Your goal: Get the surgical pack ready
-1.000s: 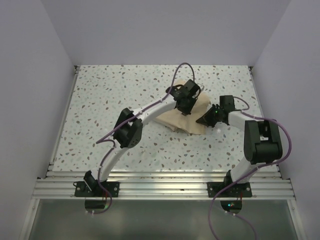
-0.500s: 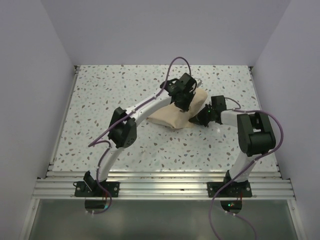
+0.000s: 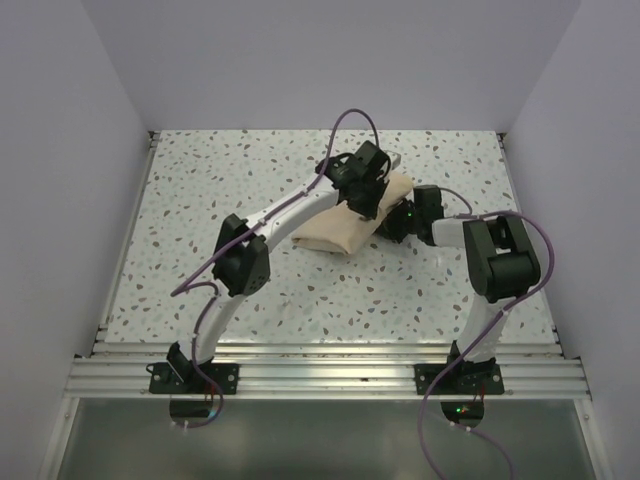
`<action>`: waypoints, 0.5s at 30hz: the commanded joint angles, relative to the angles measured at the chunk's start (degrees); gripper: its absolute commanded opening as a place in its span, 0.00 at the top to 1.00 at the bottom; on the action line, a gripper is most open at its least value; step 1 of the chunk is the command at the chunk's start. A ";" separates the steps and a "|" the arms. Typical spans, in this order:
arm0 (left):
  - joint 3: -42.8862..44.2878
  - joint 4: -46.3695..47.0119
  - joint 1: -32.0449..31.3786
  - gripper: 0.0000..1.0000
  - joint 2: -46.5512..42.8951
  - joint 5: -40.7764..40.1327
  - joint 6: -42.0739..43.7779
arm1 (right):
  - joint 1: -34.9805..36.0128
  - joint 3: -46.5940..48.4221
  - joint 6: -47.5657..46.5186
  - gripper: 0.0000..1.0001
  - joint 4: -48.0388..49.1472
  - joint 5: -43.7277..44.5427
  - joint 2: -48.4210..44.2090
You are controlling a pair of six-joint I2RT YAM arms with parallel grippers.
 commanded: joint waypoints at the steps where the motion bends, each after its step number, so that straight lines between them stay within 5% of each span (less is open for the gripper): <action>1: 1.71 2.56 -0.19 1.00 -8.02 4.93 -1.76 | 0.02 -0.07 4.31 0.95 13.67 -0.35 1.08; 7: 1.71 2.82 0.51 1.00 -8.64 6.34 -2.37 | 0.02 -1.84 8.27 0.94 22.92 -1.41 3.28; 15: -3.02 4.75 1.75 1.00 -10.66 7.65 -2.46 | 0.63 0.10 7.66 0.95 22.06 -2.55 3.90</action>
